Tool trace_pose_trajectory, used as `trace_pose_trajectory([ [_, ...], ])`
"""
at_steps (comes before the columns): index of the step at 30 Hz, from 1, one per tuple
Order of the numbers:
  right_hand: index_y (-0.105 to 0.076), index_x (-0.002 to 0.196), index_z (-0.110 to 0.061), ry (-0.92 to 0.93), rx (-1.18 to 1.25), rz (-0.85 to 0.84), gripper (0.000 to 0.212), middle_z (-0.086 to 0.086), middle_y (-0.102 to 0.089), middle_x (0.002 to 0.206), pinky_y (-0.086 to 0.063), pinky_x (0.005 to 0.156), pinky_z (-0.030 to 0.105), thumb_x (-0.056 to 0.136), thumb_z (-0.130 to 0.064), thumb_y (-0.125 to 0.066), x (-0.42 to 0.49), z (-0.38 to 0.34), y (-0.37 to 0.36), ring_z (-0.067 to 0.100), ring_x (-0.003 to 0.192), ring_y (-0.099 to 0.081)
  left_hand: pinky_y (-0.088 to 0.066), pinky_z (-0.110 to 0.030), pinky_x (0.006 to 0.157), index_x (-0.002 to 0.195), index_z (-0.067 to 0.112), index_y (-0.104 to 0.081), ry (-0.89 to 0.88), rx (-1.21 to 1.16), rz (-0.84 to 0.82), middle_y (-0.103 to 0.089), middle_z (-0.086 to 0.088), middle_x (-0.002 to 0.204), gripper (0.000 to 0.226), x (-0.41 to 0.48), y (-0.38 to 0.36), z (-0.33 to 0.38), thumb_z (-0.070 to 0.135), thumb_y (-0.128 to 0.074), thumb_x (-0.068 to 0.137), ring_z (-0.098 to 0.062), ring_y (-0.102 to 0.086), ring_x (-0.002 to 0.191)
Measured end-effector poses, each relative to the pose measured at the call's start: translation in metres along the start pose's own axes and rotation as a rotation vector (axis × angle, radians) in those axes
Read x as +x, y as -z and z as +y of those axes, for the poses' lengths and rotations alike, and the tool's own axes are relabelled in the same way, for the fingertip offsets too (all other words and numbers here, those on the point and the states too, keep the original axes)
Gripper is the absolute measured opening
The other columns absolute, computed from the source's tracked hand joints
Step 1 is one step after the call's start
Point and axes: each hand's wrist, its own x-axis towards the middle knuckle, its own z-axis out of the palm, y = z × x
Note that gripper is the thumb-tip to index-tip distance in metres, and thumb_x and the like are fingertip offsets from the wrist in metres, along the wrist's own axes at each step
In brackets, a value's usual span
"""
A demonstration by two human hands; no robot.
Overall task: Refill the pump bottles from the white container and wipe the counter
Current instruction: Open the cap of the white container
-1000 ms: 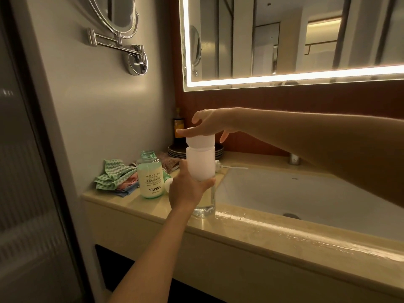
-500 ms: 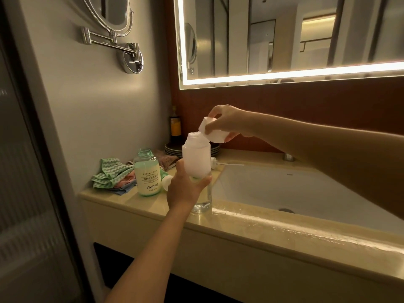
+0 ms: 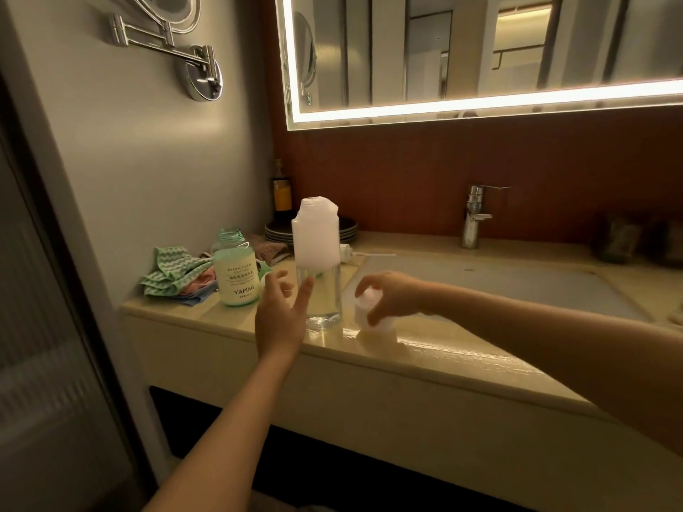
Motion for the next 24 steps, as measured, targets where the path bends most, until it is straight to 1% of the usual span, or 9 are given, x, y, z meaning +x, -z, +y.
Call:
trace_pose_trajectory([
  [2, -0.047, 0.130, -0.020, -0.005, -0.015, -0.011, 0.054, 0.009, -0.041, 0.137, -0.042, 0.080, 0.027, 0.080, -0.015, -0.068, 0.001, 0.001, -0.010, 0.026, 0.116, -0.045, -0.043, -0.029, 0.075, 0.119, 0.012, -0.045, -0.009, 0.014, -0.017, -0.059, -0.005, 0.105, 0.051, -0.002, 0.001, 0.000, 0.051, -0.049, 0.086, -0.017, -0.056, 0.093],
  [4, -0.044, 0.132, -0.019, -0.014, -0.009, -0.008, 0.056, 0.009, -0.040, 0.138, -0.039, 0.088, 0.030, 0.080, -0.016, -0.067, 0.001, 0.002, -0.015, 0.027, 0.118, -0.043, -0.044, -0.028, 0.070, 0.117, 0.012, -0.046, -0.021, 0.044, -0.019, -0.059, -0.004, 0.101, 0.049, -0.006, 0.001, 0.001, 0.051, -0.048, 0.087, -0.016, -0.057, 0.087],
  [7, -0.037, 0.137, -0.017, -0.031, 0.019, -0.009, 0.065, 0.010, -0.039, 0.140, -0.038, 0.096, 0.033, 0.080, -0.015, -0.068, 0.000, 0.002, -0.016, 0.028, 0.122, -0.042, -0.043, -0.028, 0.068, 0.115, 0.011, -0.048, -0.026, 0.057, -0.021, -0.060, -0.005, 0.096, 0.047, -0.010, 0.000, -0.001, 0.049, -0.047, 0.089, -0.018, -0.058, 0.085],
  [10, -0.030, 0.142, -0.017, -0.040, 0.060, -0.026, 0.074, 0.009, -0.035, 0.144, -0.035, 0.103, 0.036, 0.080, -0.021, -0.070, -0.002, 0.003, -0.014, 0.028, 0.127, -0.038, -0.043, -0.029, 0.069, 0.114, 0.011, -0.049, -0.008, 0.045, -0.014, -0.060, -0.005, 0.097, 0.042, -0.013, 0.000, -0.003, 0.045, -0.048, 0.090, -0.020, -0.059, 0.086],
  [12, -0.030, 0.142, -0.017, -0.034, 0.074, 0.013, 0.074, 0.009, -0.035, 0.144, -0.034, 0.103, 0.035, 0.080, -0.026, -0.070, -0.005, 0.005, -0.012, 0.026, 0.128, -0.037, -0.045, -0.030, 0.070, 0.112, 0.011, -0.050, -0.014, 0.057, 0.003, -0.061, -0.004, 0.097, 0.038, -0.016, 0.002, -0.003, 0.042, -0.048, 0.091, -0.020, -0.059, 0.086],
  [15, -0.035, 0.139, -0.014, -0.029, 0.079, 0.088, 0.065, 0.009, -0.038, 0.142, -0.035, 0.102, 0.033, 0.083, -0.027, -0.066, -0.011, 0.007, -0.009, 0.024, 0.126, -0.039, -0.046, -0.029, 0.067, 0.109, 0.011, -0.054, -0.064, 0.084, 0.040, -0.064, -0.005, 0.095, 0.032, -0.021, 0.006, 0.000, 0.038, -0.048, 0.093, -0.018, -0.059, 0.080],
  [19, -0.040, 0.135, -0.013, -0.049, 0.087, 0.147, 0.056, 0.009, -0.042, 0.139, -0.036, 0.098, 0.029, 0.086, -0.027, -0.063, -0.022, 0.011, -0.004, 0.022, 0.124, -0.042, -0.038, -0.024, 0.059, 0.097, 0.010, -0.059, -0.100, 0.091, 0.096, -0.066, -0.005, 0.085, 0.026, -0.029, 0.010, 0.006, 0.033, -0.047, 0.094, -0.014, -0.055, 0.070],
  [22, -0.043, 0.133, -0.013, -0.064, 0.100, 0.200, 0.052, 0.008, -0.045, 0.136, -0.037, 0.092, 0.026, 0.086, -0.027, -0.062, -0.037, 0.015, 0.000, 0.021, 0.120, -0.044, -0.040, -0.025, 0.059, 0.095, 0.011, -0.060, -0.113, 0.054, 0.071, -0.066, -0.005, 0.082, 0.024, -0.039, 0.007, 0.011, 0.032, -0.048, 0.094, -0.015, -0.057, 0.069],
  [24, -0.047, 0.129, -0.013, -0.073, 0.139, 0.298, 0.048, 0.009, -0.049, 0.131, -0.039, 0.089, 0.027, 0.086, -0.026, -0.063, -0.049, 0.017, 0.002, 0.020, 0.115, -0.048, -0.045, -0.027, 0.061, 0.094, 0.013, -0.060, -0.124, 0.024, 0.024, -0.066, -0.005, 0.083, 0.022, -0.048, 0.004, 0.018, 0.031, -0.048, 0.093, -0.016, -0.058, 0.070],
])
